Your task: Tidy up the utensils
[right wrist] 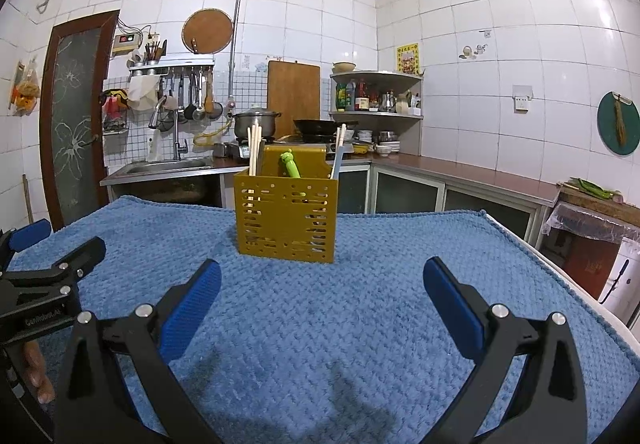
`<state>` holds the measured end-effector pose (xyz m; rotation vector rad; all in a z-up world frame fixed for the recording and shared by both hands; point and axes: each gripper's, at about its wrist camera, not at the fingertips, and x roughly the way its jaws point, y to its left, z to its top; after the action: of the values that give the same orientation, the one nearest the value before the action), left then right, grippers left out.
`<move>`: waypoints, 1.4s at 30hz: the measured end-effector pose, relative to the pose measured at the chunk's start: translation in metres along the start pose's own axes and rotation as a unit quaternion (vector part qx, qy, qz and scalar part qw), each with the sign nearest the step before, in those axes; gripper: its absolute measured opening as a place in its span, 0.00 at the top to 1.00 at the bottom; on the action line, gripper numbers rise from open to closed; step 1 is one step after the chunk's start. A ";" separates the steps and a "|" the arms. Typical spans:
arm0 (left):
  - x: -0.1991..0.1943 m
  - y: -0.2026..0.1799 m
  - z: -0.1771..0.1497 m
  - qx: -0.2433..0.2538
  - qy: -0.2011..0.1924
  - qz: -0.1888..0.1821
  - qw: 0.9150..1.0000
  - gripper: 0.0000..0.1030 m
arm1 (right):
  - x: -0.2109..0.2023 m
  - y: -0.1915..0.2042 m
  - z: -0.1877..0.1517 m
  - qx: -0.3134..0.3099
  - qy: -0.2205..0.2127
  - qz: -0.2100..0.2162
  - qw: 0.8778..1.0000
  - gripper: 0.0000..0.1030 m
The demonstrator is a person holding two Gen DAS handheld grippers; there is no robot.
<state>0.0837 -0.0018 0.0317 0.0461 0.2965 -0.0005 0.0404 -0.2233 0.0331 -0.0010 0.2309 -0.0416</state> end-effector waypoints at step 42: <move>0.004 0.000 -0.003 0.014 0.008 0.010 1.000 0.05 | 0.004 0.001 -0.004 0.000 0.009 0.007 1.000 0.04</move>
<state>0.0861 -0.0021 0.0276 0.0764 0.3130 0.0163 0.0436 -0.2229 0.0279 0.0001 0.2496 -0.0274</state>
